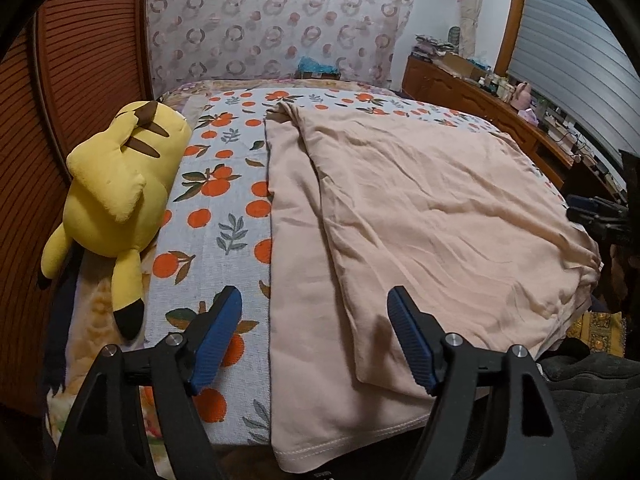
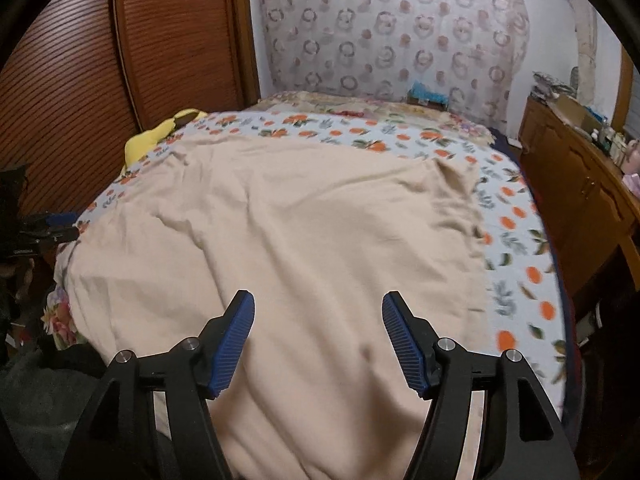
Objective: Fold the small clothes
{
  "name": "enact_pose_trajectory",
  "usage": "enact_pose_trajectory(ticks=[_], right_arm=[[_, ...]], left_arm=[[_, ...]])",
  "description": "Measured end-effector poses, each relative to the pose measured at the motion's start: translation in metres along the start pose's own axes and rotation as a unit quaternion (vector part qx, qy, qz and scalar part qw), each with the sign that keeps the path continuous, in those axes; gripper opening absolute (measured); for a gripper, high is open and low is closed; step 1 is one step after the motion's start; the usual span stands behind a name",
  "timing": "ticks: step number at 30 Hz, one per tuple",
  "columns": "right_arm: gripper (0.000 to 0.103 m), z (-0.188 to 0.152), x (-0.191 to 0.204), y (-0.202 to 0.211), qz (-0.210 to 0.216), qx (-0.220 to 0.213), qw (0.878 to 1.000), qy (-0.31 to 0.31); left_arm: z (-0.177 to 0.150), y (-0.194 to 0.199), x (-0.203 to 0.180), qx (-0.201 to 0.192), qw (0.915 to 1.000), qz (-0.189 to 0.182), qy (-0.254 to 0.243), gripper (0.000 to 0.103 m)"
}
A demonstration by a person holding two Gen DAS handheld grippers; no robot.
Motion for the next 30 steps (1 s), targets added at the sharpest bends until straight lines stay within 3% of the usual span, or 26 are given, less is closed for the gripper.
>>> enact_pose_trajectory(ticks=[6, 9, 18, 22, 27, 30], right_arm=[[0.069, -0.001, 0.008, -0.035, 0.013, 0.021, 1.0, 0.004], [0.077, -0.003, 0.006, -0.047, 0.015, 0.031, 0.999, -0.001], [0.086, -0.005, 0.012, -0.062, -0.022, 0.036, 0.999, 0.02], [0.09, -0.007, 0.019, -0.061, -0.026, 0.028, 0.999, 0.019], [0.09, -0.012, 0.023, -0.058, -0.027, 0.014, 0.999, 0.019], [0.09, -0.014, 0.021, -0.057, -0.027, 0.012, 0.999, 0.019]], left_arm=[[-0.004, -0.004, 0.005, 0.007, 1.0, 0.003, 0.005, 0.076], [-0.006, -0.008, 0.008, 0.012, 0.9999, 0.004, 0.008, 0.077], [-0.011, -0.014, 0.008, 0.016, 0.9991, -0.023, 0.032, 0.079], [-0.012, -0.016, -0.002, 0.024, 0.9991, -0.031, 0.014, 0.078], [-0.011, -0.016, -0.01, 0.03, 0.9989, -0.036, -0.006, 0.034], [-0.011, -0.018, -0.015, 0.031, 0.9987, -0.035, -0.022, 0.014]])
Point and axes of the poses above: each gripper's, at about its wrist camera, not at the fingertips, and y roughly against the way its jaws point, x to its left, z to its top, the point moved 5 cm from there along -y, roughly the way its jaws point, and after that the axes turned 4 degrees about y, right-handed, at the moved point
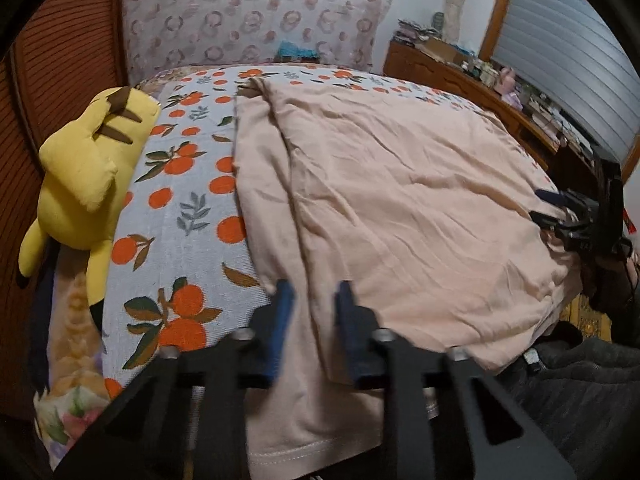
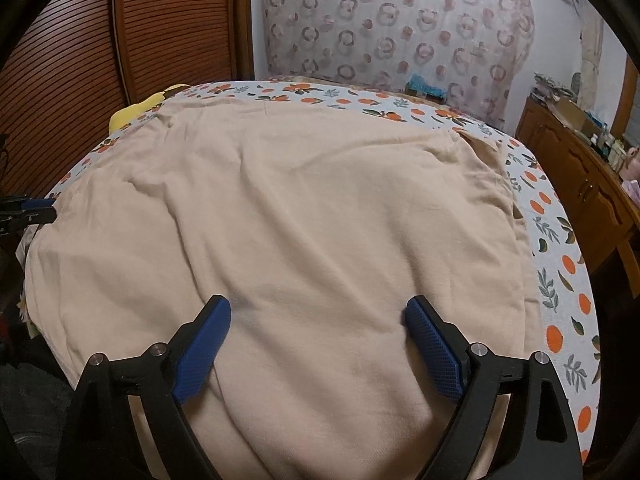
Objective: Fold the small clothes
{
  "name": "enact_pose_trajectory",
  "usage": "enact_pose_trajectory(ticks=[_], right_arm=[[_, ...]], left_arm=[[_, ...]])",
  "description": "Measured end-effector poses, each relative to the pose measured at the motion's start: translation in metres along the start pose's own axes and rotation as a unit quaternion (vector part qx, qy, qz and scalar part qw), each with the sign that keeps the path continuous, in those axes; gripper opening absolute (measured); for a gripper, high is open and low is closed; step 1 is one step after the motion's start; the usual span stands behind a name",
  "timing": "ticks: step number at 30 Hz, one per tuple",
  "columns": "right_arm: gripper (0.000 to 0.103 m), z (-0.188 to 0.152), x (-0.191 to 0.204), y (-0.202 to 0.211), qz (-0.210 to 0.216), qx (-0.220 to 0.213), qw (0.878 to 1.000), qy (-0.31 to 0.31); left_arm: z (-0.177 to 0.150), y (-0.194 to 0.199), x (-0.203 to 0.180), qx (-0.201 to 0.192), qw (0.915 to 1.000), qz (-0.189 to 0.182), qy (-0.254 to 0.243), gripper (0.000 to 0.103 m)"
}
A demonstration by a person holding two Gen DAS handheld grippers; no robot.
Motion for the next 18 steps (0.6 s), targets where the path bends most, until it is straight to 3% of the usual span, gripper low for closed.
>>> enact_pose_trajectory(ticks=[4, 9, 13, 18], right_arm=[[0.09, 0.0, 0.0, 0.001, 0.0, 0.005, 1.0, -0.001], [0.09, -0.002, -0.001, 0.008, 0.005, -0.001, 1.0, -0.008], [0.089, -0.004, -0.015, 0.026, 0.014, -0.017, 0.999, -0.036], [0.089, -0.006, -0.037, 0.055, -0.009, -0.042, 0.998, -0.054]], left_arm=[[0.001, -0.001, -0.013, 0.001, 0.9992, 0.007, -0.04, 0.008], [0.017, 0.015, -0.029, -0.031, 0.9982, -0.025, -0.045, 0.007], [0.05, 0.032, -0.056, -0.067, 0.9931, -0.086, -0.045, 0.007], [0.095, 0.033, -0.094, -0.091, 0.9835, -0.148, -0.051, 0.007]])
Point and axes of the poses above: each gripper's, at about its wrist camera, not at the fingertips, and y roughly against the way its jaws point, x to its left, z to its top, the point moved 5 cm from there along -y, roughly the way its jaws point, and after that the axes turned 4 degrees about y, right-handed, at the moved point
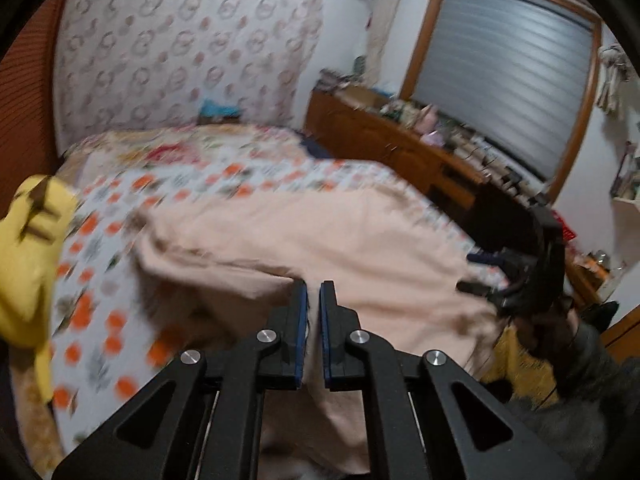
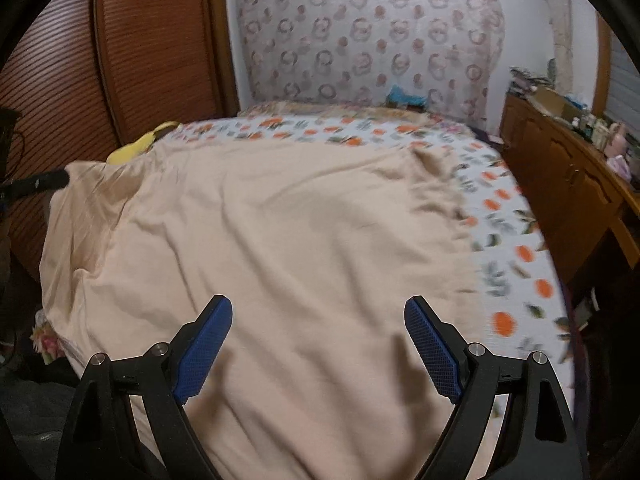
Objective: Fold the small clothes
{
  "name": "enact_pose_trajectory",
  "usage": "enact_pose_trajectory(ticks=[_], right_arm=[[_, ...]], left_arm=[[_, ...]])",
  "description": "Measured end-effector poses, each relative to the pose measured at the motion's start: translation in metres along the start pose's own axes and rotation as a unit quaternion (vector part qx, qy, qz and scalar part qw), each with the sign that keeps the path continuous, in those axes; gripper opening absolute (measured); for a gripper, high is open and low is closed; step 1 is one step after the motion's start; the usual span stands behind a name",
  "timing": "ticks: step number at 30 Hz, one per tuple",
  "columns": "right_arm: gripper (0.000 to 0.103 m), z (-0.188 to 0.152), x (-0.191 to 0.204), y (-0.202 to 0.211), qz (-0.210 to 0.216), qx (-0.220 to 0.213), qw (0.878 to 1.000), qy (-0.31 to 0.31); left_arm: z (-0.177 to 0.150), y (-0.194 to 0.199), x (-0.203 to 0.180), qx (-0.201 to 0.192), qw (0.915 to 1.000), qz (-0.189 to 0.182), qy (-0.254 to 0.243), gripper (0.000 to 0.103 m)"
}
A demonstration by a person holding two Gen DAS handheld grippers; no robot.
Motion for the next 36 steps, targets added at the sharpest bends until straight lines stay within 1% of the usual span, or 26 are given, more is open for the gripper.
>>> enact_pose_trajectory(ticks=[3, 6, 9, 13, 17, 20, 24, 26, 27, 28, 29, 31, 32, 33, 36], right_arm=[[0.089, -0.002, -0.015, 0.015, -0.017, -0.009, 1.0, -0.008], [0.089, -0.007, -0.031, 0.029, -0.028, -0.015, 0.999, -0.018], [0.089, -0.012, -0.048, 0.044, -0.043, -0.022, 0.998, -0.033], [0.089, -0.017, -0.068, 0.062, -0.055, -0.033, 0.996, -0.056], [0.089, -0.021, -0.077, 0.07, -0.054, -0.038, 0.995, -0.073], [0.089, -0.019, -0.079, 0.073, -0.05, -0.042, 0.995, -0.079], [0.089, -0.012, -0.076, 0.074, -0.046, -0.054, 0.994, -0.077], [0.089, -0.009, -0.076, 0.065, -0.045, -0.054, 0.995, -0.073], [0.089, -0.008, -0.076, 0.062, -0.043, -0.055, 0.995, -0.07], [0.089, -0.008, -0.075, 0.059, -0.043, -0.054, 0.995, -0.067], [0.089, -0.007, -0.074, 0.057, -0.043, -0.054, 0.996, -0.063], [0.089, -0.006, -0.072, 0.054, -0.041, -0.053, 0.996, -0.061], [0.089, -0.005, -0.072, 0.052, -0.038, -0.053, 0.996, -0.06], [0.089, -0.004, -0.071, 0.051, -0.035, -0.052, 0.996, -0.058], [0.089, 0.003, -0.065, 0.044, -0.027, -0.05, 0.997, -0.046]], left_arm=[[0.018, -0.013, -0.03, -0.005, 0.9994, -0.025, -0.023, 0.007], [0.034, -0.029, -0.068, -0.002, 0.997, -0.059, -0.049, 0.007], [0.045, -0.044, -0.108, 0.007, 0.9922, -0.097, -0.077, 0.007], [0.052, -0.057, -0.152, 0.023, 0.9856, -0.128, -0.109, 0.007], [0.053, -0.07, -0.187, 0.043, 0.9792, -0.147, -0.133, 0.007], [0.044, -0.078, -0.202, 0.06, 0.975, -0.159, -0.144, 0.007], [0.036, -0.091, -0.2, 0.075, 0.9763, -0.141, -0.146, 0.008], [0.033, -0.09, -0.193, 0.078, 0.9773, -0.133, -0.145, 0.019], [0.033, -0.089, -0.19, 0.076, 0.9781, -0.131, -0.143, 0.036], [0.033, -0.085, -0.184, 0.068, 0.9799, -0.126, -0.139, 0.048], [0.034, -0.081, -0.178, 0.062, 0.9812, -0.123, -0.136, 0.05], [0.036, -0.071, -0.164, 0.048, 0.9845, -0.109, -0.129, 0.061], [0.037, -0.067, -0.158, 0.04, 0.986, -0.101, -0.127, 0.071], [0.038, -0.064, -0.151, 0.032, 0.9873, -0.093, -0.125, 0.079], [0.041, -0.048, -0.125, 0.008, 0.9919, -0.062, -0.11, 0.081]])
Point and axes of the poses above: each gripper's, at about its wrist camera, not at the fingertips, and y roughly against the way its jaws point, x to its left, z to its top, the point moved 5 cm from there along -y, roughly the way its jaws point, and after that the axes turned 4 degrees about y, right-handed, at the moved point
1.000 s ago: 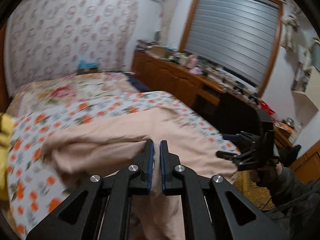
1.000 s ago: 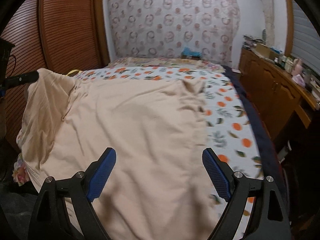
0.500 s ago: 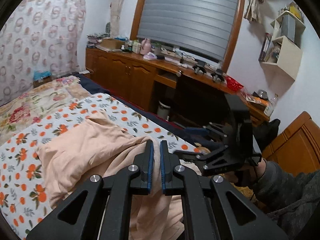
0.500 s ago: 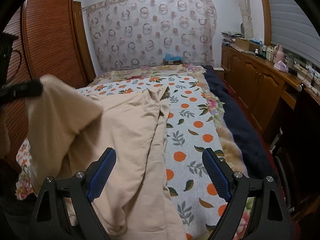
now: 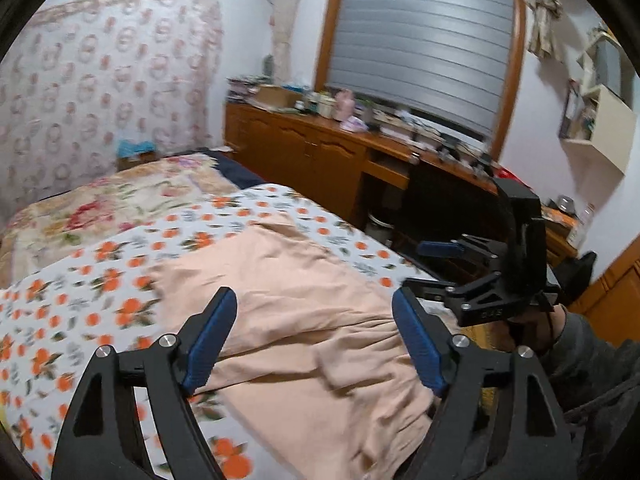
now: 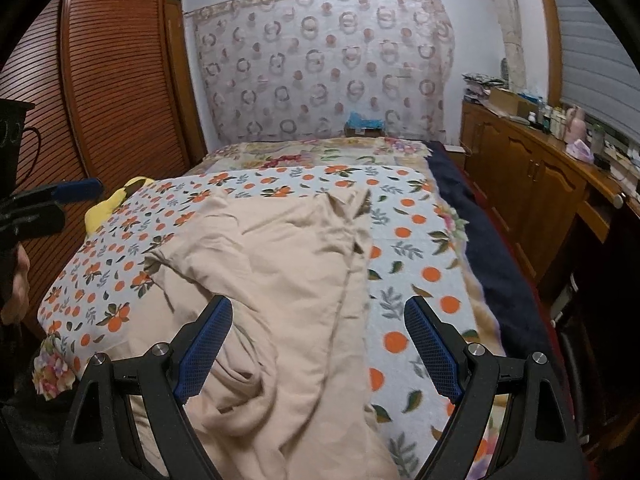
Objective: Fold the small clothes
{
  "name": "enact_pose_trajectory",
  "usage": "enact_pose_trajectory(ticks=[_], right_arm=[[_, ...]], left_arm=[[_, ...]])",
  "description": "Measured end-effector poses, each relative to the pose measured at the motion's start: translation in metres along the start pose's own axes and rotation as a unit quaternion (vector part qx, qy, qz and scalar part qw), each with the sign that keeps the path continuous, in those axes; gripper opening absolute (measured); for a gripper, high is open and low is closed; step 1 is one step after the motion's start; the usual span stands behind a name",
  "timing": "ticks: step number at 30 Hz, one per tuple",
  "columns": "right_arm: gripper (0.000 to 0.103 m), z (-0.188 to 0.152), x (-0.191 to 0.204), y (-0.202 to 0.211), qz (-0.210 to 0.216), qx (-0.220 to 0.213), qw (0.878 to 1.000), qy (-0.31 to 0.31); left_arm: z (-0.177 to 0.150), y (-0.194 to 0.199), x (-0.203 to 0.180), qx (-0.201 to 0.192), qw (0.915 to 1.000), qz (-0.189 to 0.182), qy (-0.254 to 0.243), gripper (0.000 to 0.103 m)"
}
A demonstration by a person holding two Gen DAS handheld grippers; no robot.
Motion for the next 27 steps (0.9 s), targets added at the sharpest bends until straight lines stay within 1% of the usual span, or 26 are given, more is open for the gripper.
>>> enact_pose_trajectory(ticks=[4, 8, 12, 15, 20, 24, 27], right_arm=[[0.089, 0.013, 0.018, -0.012, 0.013, 0.0, 1.0, 0.026], [0.089, 0.028, 0.039, -0.029, 0.034, 0.002, 0.998, 0.051], [0.086, 0.043, 0.061, -0.051, 0.06, 0.01, 0.995, 0.075], [0.085, 0.051, 0.08, -0.07, 0.082, 0.022, 0.991, 0.099], [0.085, 0.062, 0.115, -0.103, 0.12, 0.052, 0.981, 0.141], [0.085, 0.067, 0.142, -0.132, 0.148, 0.082, 0.972, 0.166], [0.084, 0.064, 0.155, -0.156, 0.156, 0.107, 0.965, 0.181]], left_arm=[[-0.006, 0.016, 0.03, -0.023, 0.998, 0.058, 0.013, 0.081], [-0.012, 0.029, 0.056, -0.033, 0.9949, 0.088, 0.034, 0.081], [-0.019, 0.036, 0.077, -0.044, 0.9908, 0.117, 0.053, 0.081], [-0.026, 0.043, 0.091, -0.052, 0.9885, 0.125, 0.067, 0.081], [-0.033, 0.05, 0.111, -0.059, 0.984, 0.144, 0.087, 0.081], [-0.039, 0.053, 0.122, -0.061, 0.9823, 0.147, 0.099, 0.081], [-0.044, 0.056, 0.126, -0.061, 0.9817, 0.147, 0.105, 0.081]])
Point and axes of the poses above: each gripper's, at about its wrist camera, not at the fingertips, and y roughly against the way its jaws point, x to its left, z to its top, the point moved 5 cm from there along -y, roughly the way its jaws point, and after that the axes turned 4 degrees about y, right-handed, at the moved point
